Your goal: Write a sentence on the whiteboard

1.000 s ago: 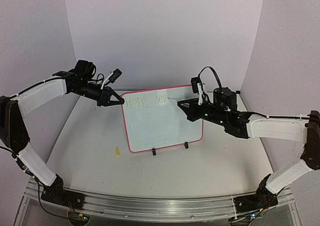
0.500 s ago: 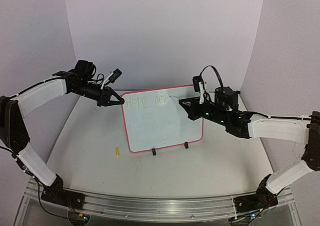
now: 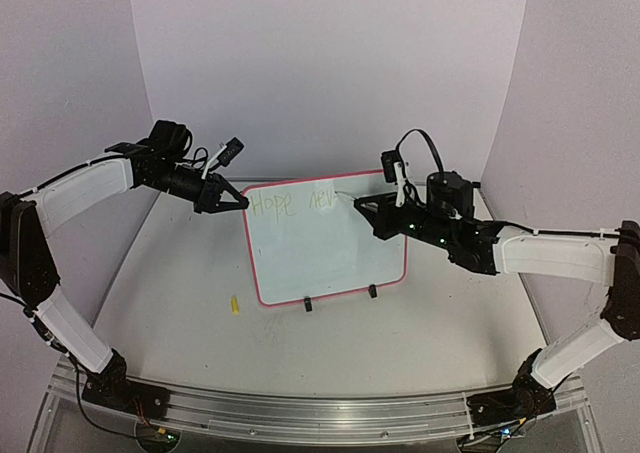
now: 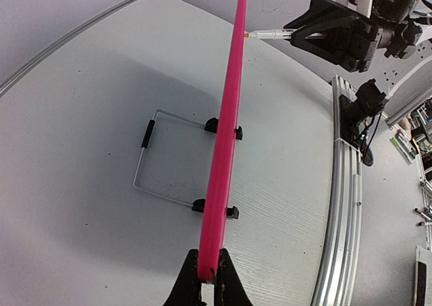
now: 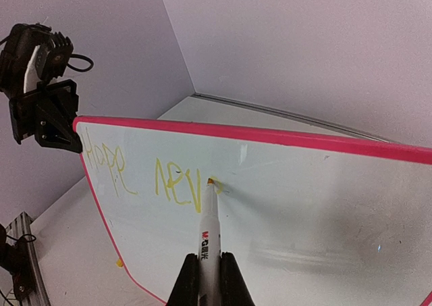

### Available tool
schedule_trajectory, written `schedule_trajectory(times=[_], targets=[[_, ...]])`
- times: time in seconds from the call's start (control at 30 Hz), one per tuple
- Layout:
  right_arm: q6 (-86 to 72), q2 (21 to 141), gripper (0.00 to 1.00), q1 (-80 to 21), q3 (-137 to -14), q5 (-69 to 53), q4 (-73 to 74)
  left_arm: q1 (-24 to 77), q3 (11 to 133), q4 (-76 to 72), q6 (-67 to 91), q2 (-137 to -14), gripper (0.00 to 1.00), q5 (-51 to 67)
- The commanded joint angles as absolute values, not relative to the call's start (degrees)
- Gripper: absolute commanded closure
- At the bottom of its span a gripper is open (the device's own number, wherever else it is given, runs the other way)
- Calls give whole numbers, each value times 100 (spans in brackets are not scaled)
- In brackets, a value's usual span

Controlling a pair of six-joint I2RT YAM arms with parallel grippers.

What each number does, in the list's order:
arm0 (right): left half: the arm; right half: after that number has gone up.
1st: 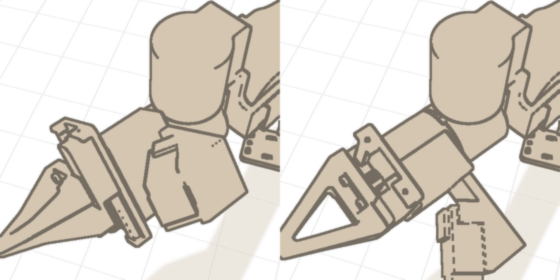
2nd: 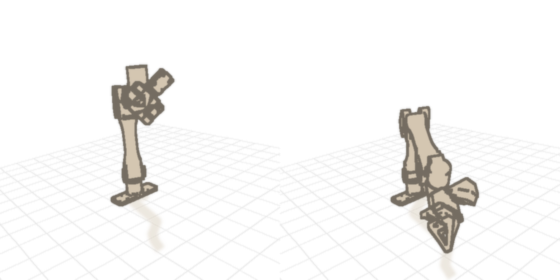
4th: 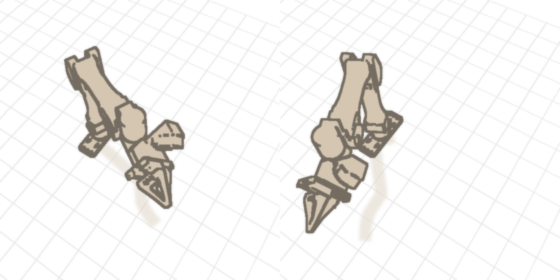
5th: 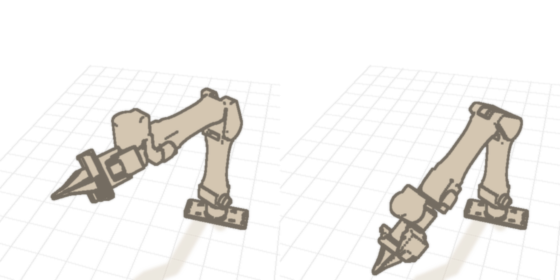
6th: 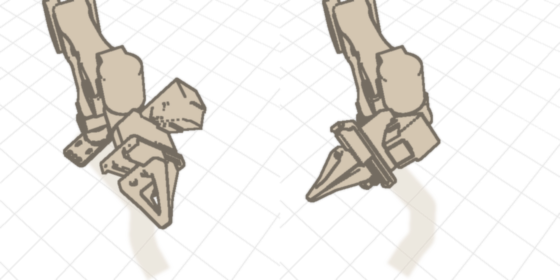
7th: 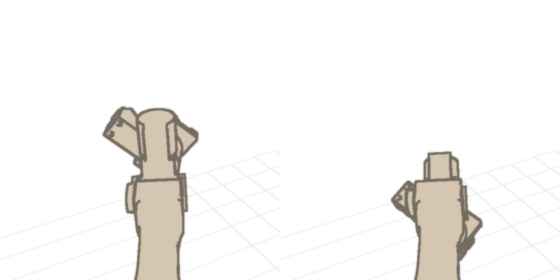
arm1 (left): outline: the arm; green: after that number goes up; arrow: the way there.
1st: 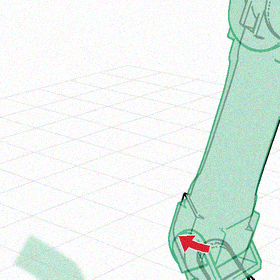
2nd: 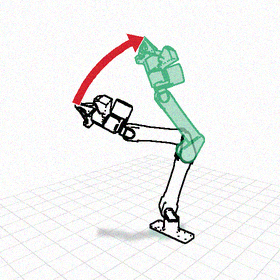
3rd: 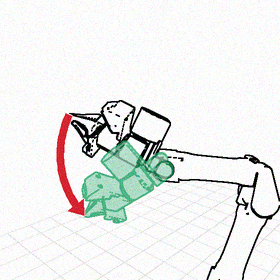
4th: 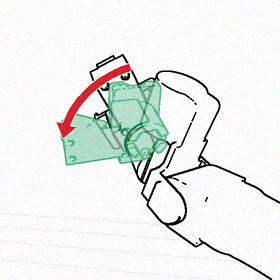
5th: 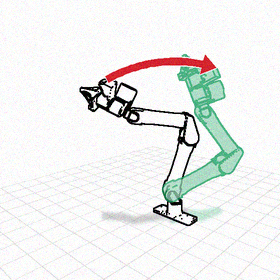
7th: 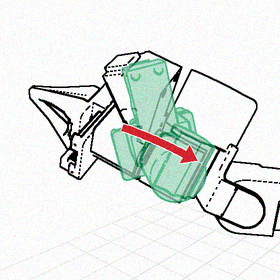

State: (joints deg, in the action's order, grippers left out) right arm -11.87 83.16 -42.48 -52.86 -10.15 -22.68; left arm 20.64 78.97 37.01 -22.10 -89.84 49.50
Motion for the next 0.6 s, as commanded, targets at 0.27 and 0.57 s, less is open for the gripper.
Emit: schedule_trajectory(times=[0.27, 0.57], targets=[[-1427, 8375, 100, -4220, -5090, -978, -2273, 2233, 7937, 3902, -2348, -9070, 100, 4748], [-1415, 8224, 100, -4220, -5019, -687, -2214, 2236, 7937, 3904, -2351, -9061, 100, 4750]])
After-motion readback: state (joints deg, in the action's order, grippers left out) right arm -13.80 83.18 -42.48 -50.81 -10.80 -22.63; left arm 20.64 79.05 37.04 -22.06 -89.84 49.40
